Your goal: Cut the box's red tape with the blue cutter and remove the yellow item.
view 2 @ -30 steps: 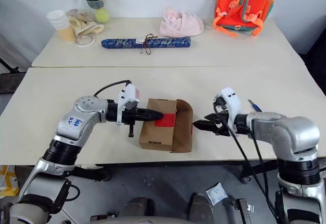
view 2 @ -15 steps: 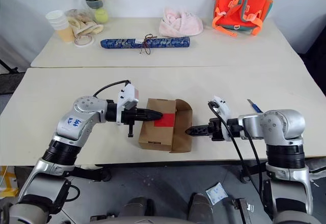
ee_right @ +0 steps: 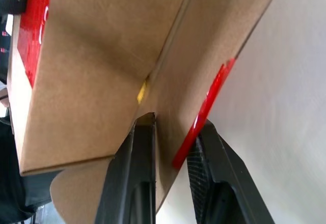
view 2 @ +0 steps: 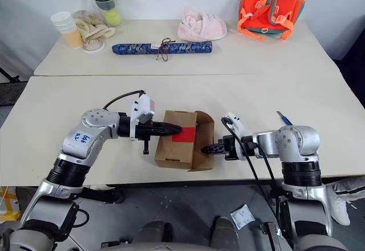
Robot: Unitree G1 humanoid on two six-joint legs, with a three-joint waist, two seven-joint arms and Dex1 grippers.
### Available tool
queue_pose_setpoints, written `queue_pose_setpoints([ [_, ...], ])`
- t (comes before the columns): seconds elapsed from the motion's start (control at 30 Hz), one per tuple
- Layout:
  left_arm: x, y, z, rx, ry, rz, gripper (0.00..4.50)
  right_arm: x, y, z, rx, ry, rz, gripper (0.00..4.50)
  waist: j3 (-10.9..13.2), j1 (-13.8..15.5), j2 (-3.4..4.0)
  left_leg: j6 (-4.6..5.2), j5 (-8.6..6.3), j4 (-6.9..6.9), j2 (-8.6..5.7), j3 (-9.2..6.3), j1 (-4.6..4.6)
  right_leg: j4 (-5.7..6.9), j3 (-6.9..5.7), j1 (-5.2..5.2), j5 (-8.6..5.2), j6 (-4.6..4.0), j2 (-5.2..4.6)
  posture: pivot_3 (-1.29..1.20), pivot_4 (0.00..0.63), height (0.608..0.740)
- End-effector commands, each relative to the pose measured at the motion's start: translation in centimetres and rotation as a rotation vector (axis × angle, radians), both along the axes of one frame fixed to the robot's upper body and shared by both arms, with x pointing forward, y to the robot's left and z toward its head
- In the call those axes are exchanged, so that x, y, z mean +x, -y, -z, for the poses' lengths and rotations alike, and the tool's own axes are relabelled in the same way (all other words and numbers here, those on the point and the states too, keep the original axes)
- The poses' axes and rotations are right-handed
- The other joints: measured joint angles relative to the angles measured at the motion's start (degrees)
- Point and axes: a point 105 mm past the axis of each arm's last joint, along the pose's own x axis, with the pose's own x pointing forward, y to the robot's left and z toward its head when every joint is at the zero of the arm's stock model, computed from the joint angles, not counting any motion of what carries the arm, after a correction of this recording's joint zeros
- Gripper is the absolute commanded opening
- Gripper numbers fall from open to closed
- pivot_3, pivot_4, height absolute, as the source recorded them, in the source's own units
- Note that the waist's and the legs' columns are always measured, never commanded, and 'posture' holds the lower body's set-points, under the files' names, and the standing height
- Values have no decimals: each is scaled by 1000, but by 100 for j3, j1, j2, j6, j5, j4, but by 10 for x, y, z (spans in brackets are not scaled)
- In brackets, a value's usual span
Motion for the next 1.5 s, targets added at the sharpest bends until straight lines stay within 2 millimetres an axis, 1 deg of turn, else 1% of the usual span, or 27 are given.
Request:
queue_pose_setpoints([
  [0.03,-3,-4,8,17,-29,-5,0,3,-5,-2,10,10,10,857,0,-5,0,0,0,0,0,0,0,0,0,0,0,0,0,0,150,740],
  [0.2,-3,-4,9,22,-28,0,0,5,-7,3,4,6,28,857,-1,-8,1,0,0,0,0,0,1,3,0,0,0,0,0,0,150,740],
  [0.3,-3,-5,9,21,-25,0,0,1,-8,2,-2,9,14,305,-1,-10,1,0,0,0,0,0,1,3,0,0,0,0,0,0,150,740],
  [0.33,-3,-5,8,19,-25,0,0,0,-8,1,-5,11,10,27,-1,-9,2,0,0,0,0,0,1,3,0,0,0,0,0,0,150,740],
  [0.43,-8,0,9,6,-52,31,0,2,-2,-5,-24,34,21,27,-1,-6,2,0,0,-1,0,0,2,4,0,0,0,0,-1,0,150,740],
  [0.57,-17,18,12,-19,-80,91,0,2,12,-20,-41,69,21,27,-1,38,2,0,0,-1,-1,-2,0,4,0,0,0,0,-1,0,150,740],
  [0.63,-20,31,14,-41,-85,115,0,-1,25,-28,-79,86,20,27,0,103,2,1,0,1,-5,-2,-5,-3,0,0,1,3,-4,0,150,740],
  [0.7,-22,40,15,-56,-85,125,0,-4,35,-34,-104,88,20,27,0,135,0,2,-1,2,-7,0,-9,-21,0,3,2,4,-4,0,150,740],
  [0.8,-24,62,19,-98,-81,152,0,-9,58,-47,-186,96,39,27,1,177,2,3,-1,2,-7,3,-10,-25,0,3,2,4,-5,0,150,740],
  [0.9,-25,75,22,-116,-75,167,0,-15,74,-56,-247,91,57,27,3,168,-1,4,0,5,-7,4,-15,-35,0,6,3,3,-4,0,150,740],
  [1.0,-25,83,26,-119,-66,180,0,-18,83,-64,-287,88,71,27,3,162,-1,5,0,4,-5,6,-14,-36,-1,5,3,2,-3,0,150,740],
  [1.13,-28,104,27,-151,-49,201,0,-23,102,-85,-374,112,112,27,3,183,0,6,-1,5,-5,9,-15,-38,0,5,3,1,-4,0,150,740],
  [1.23,-26,117,25,-198,-49,198,0,-27,109,-103,-447,147,123,27,3,215,-1,9,-3,12,-6,7,-24,-46,-2,4,7,2,-5,0,150,740],
  [1.27,-27,120,25,-204,-49,198,0,-28,110,-105,-459,148,123,27,3,218,-1,10,-3,14,-6,7,-26,-48,-2,4,9,2,-6,0,150,740],
  [1.37,-25,124,25,-221,-40,184,0,-32,114,-115,-483,155,130,27,4,215,-2,11,-4,13,-4,7,-27,-51,-3,2,10,0,-5,0,150,740],
  [1.5,-19,127,22,-253,-22,147,0,-35,114,-124,-510,170,129,27,4,216,-1,11,-4,14,-3,8,-30,-51,-3,-1,12,-2,-4,0,150,740],
])
